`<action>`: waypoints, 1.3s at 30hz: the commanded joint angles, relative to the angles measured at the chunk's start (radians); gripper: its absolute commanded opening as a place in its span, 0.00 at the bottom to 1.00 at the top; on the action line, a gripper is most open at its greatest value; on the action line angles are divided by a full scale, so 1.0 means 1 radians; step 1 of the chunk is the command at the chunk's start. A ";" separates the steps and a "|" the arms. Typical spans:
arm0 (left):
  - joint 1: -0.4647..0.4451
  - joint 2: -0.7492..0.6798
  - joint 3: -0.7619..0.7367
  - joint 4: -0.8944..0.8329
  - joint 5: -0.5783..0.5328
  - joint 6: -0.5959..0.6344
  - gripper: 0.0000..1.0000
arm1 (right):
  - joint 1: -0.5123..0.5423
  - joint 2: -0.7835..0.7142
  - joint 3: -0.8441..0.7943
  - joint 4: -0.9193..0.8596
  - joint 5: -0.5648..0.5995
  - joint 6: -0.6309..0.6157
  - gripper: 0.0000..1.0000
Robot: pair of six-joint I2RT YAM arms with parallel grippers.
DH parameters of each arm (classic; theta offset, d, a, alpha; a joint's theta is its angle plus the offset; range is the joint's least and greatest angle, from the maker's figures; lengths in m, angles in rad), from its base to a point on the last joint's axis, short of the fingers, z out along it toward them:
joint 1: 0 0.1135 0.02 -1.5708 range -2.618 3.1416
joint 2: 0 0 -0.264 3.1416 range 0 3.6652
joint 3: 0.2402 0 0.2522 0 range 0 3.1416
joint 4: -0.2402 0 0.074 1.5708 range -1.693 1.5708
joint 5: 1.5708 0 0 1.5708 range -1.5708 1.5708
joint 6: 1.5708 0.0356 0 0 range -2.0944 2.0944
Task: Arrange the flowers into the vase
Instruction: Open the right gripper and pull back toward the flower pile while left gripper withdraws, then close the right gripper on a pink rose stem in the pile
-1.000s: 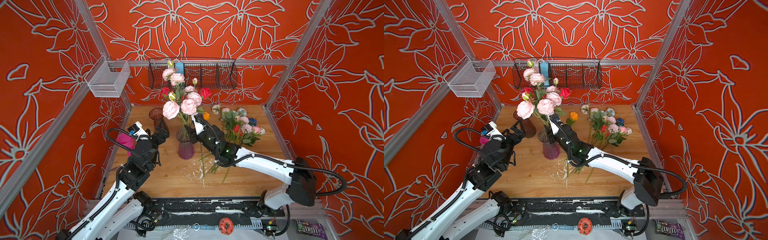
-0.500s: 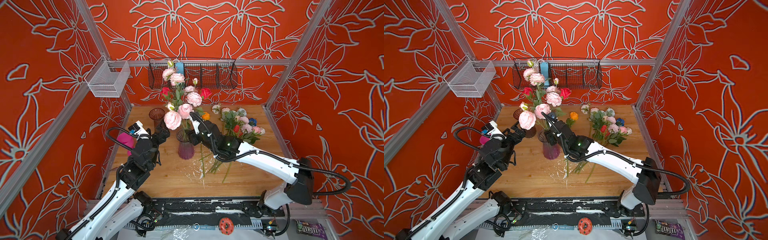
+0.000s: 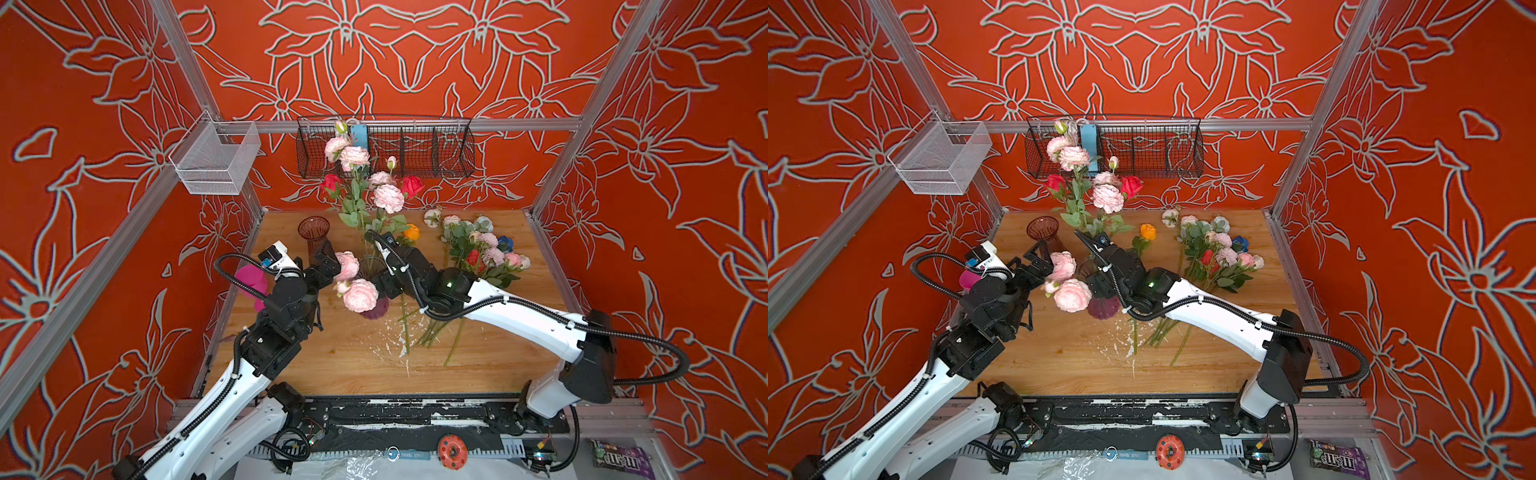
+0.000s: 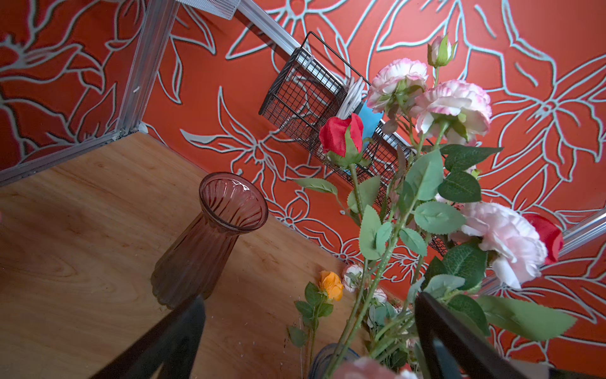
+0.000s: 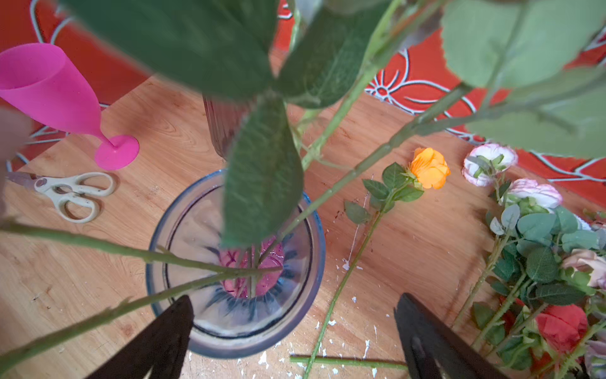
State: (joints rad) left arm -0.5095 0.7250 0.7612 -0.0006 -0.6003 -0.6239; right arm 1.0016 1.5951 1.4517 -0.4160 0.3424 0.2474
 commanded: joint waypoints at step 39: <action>0.088 -0.424 -0.001 -0.850 0.225 -0.241 0.91 | -0.430 -0.696 -0.666 -0.011 -0.134 0.282 0.23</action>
State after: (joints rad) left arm -0.4263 0.3267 0.8291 -0.6701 -0.4698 -0.7269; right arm 0.6155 0.8928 0.8104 -0.5003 0.2470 0.4763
